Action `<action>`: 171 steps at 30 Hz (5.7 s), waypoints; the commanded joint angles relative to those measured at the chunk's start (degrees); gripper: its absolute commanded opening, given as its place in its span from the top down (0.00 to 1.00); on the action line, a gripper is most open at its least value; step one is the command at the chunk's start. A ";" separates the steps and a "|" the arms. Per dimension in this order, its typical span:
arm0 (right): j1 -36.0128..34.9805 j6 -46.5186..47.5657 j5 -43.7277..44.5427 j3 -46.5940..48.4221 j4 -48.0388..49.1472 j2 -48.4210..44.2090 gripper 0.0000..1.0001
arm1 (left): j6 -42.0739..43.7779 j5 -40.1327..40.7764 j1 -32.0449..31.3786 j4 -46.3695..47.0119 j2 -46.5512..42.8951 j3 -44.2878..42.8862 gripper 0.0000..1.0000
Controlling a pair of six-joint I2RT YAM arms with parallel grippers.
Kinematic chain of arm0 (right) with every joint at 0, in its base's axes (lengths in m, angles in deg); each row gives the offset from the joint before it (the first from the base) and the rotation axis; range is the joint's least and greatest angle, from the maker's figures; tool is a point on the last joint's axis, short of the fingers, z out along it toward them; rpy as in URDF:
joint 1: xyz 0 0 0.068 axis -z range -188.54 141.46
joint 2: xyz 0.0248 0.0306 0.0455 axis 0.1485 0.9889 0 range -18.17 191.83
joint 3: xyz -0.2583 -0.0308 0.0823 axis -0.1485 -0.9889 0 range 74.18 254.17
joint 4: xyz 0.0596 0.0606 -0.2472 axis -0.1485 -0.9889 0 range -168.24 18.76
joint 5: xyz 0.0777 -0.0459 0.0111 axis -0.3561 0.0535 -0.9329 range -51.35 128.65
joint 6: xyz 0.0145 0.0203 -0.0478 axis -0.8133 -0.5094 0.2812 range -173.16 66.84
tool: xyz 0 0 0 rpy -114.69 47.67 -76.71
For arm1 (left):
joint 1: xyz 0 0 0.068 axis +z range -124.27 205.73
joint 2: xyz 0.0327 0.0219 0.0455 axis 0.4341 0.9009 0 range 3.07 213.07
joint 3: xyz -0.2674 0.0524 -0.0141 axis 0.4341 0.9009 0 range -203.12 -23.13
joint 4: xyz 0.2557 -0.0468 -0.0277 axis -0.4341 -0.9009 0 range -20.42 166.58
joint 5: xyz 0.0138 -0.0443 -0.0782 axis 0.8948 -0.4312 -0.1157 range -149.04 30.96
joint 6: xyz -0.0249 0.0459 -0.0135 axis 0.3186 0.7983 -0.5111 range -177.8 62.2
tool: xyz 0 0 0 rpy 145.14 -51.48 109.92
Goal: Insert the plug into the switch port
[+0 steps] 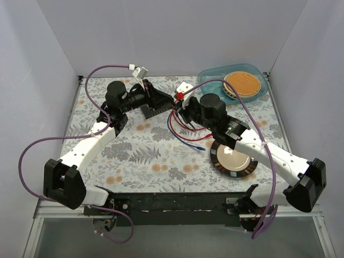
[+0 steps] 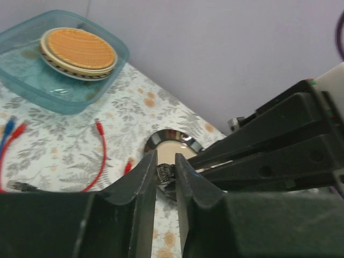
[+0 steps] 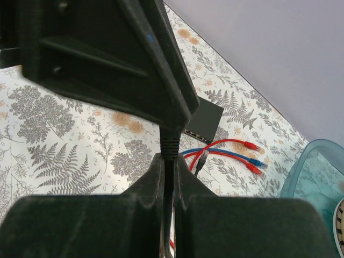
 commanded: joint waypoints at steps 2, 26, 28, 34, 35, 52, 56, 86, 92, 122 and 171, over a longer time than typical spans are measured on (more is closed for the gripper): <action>0.17 -1.00 -1.02 2.88 2.90 0.03 0.99 | -1.30 -1.75 -0.70 1.94 -0.11 -2.69 0.99; 0.34 -3.90 0.30 1.03 4.22 -1.90 0.69 | -0.43 1.15 -0.88 1.24 -1.16 -1.64 1.00; 0.34 -3.90 0.21 0.86 4.31 -1.81 0.76 | -0.43 1.23 -0.88 1.41 -1.42 -1.64 1.00; 0.52 -4.08 0.30 0.85 4.49 -1.29 0.99 | -1.13 0.71 -0.88 2.20 -1.43 -1.29 1.00; 0.69 -4.08 0.30 0.85 4.40 -1.20 0.99 | -1.22 0.45 -0.88 2.55 -1.42 -1.29 1.00; 6.22 -7.15 -2.86 -3.45 5.45 2.05 0.99 | 4.67 19.41 2.28 -13.69 3.31 -6.65 0.02; 10.09 -9.00 -7.60 -3.89 6.59 5.90 0.99 | 2.74 21.09 5.96 -13.10 8.05 -6.83 0.02; 20.38 -17.70 -10.35 40.56 -3.32 56.08 0.99 | 12.31 25.07 8.96 -29.96 60.10 -50.68 0.02; 20.47 -17.97 -11.56 47.62 -8.43 62.86 0.99 | 10.82 20.31 8.70 -28.13 56.24 -41.12 0.02; 9.75 -11.20 -9.92 15.35 -2.63 43.45 0.99 | -4.29 26.71 5.36 -10.89 15.56 15.22 0.02; -7.74 -22.36 -7.09 -9.78 -1.14 25.34 0.99 | -5.97 38.50 5.45 -13.53 10.70 23.23 0.02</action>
